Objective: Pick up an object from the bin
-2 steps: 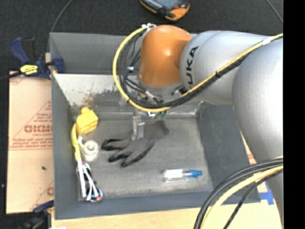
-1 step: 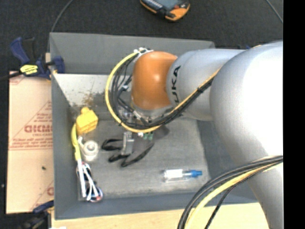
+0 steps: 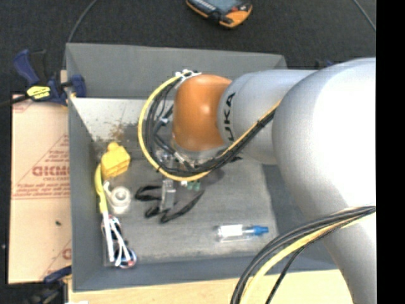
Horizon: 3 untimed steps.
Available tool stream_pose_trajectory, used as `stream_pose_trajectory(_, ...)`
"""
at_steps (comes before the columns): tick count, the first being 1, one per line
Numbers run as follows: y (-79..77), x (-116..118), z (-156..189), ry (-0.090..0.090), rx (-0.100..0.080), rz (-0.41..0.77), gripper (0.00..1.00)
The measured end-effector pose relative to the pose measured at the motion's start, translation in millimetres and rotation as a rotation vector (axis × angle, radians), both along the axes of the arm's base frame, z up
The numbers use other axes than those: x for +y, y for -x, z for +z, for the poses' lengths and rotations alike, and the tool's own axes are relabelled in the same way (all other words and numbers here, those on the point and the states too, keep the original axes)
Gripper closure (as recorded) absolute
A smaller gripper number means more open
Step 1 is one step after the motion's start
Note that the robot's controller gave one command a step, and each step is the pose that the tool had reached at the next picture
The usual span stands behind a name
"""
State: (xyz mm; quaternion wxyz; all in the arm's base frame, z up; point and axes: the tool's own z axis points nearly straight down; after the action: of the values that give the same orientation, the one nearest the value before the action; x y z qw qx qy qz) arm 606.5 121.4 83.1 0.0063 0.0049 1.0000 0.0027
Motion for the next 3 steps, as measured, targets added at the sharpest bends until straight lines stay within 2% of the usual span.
stream_pose_trajectory(1,-21.2,-2,-1,0.004,-0.007,0.267,0.0)
stream_pose_trajectory(2,3.9,5,22,0.0,0.002,-0.004,0.0)
stream_pose_trajectory(3,-20.7,1,-9,0.005,-0.015,0.31,0.0)
